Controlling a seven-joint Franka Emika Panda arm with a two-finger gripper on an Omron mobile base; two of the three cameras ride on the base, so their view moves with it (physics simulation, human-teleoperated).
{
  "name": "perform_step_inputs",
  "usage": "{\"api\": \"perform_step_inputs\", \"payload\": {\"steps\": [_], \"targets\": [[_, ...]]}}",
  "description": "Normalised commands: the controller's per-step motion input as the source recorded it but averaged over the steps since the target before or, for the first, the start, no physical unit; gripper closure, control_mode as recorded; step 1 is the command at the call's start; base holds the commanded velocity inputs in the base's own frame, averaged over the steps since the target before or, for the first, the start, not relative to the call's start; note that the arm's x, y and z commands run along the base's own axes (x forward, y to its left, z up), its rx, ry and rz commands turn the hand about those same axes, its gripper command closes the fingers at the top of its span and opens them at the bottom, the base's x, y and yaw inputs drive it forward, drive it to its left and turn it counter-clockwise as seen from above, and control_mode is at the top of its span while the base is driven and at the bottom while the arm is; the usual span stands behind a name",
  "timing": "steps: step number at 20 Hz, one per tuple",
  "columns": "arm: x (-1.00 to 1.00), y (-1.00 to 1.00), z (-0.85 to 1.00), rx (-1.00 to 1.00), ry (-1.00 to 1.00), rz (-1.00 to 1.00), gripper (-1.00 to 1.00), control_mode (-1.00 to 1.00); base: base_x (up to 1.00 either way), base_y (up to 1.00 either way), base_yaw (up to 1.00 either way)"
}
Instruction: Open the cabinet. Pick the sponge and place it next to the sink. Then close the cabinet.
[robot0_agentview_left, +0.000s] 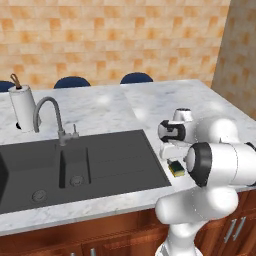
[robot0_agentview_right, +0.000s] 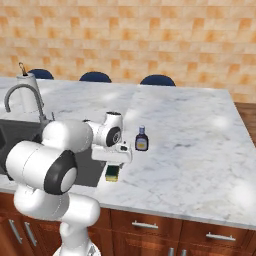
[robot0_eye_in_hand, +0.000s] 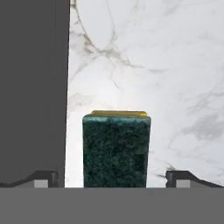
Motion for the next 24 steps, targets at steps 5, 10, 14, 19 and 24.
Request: {"api": "perform_step_inputs", "payload": {"steps": [5, 10, 14, 19, 24], "targets": [[-0.15, -0.02, 0.87, 0.02, 0.0, 0.0, -1.0, -1.0, 0.0, 0.0, 0.0], [-0.17, -0.03, 0.84, 0.0, 0.0, 0.0, -1.0, -1.0, 0.0, 0.0, 0.0], [-0.62, -0.03, 0.42, 0.02, -0.07, 0.0, -1.0, -1.0, 0.0, 0.0, 0.0], [-0.99, 0.0, 0.5, 0.06, -0.22, 0.01, -1.0, -1.0, 0.0, 0.0, 0.0], [-0.76, 0.02, 0.57, 0.0, -0.09, 0.0, -1.0, -1.0, 0.0, 0.0, 0.0]]}}
